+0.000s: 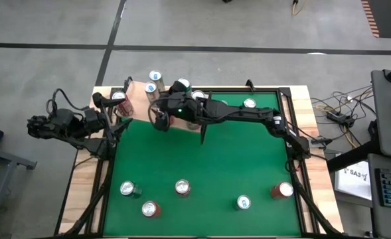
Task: Place canned beverage on shelf
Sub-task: Put the red soda can on the shelf
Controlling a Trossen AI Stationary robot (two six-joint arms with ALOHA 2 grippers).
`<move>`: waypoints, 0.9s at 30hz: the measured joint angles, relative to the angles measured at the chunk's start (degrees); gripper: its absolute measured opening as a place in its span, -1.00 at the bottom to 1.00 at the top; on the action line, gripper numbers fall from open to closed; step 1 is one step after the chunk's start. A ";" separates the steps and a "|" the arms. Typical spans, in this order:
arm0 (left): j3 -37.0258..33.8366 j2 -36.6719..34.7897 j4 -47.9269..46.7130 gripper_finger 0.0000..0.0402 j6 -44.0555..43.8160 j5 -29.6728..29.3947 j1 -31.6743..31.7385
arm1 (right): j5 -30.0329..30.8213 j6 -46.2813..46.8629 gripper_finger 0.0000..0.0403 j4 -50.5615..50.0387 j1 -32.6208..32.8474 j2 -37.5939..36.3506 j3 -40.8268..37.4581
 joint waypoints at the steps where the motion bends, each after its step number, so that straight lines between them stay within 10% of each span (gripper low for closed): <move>1: 0.00 0.00 -0.09 0.77 -0.02 0.01 -0.02 | -0.34 0.03 0.61 -1.07 0.28 -0.28 0.89; 18: -0.02 0.19 -0.67 0.77 0.00 0.02 -0.02 | -14.12 3.82 0.58 -16.96 3.97 -2.04 1.24; 27: -0.02 0.35 -0.61 0.77 0.00 0.02 -0.02 | -14.06 4.56 -0.30 -16.27 3.02 -2.06 1.22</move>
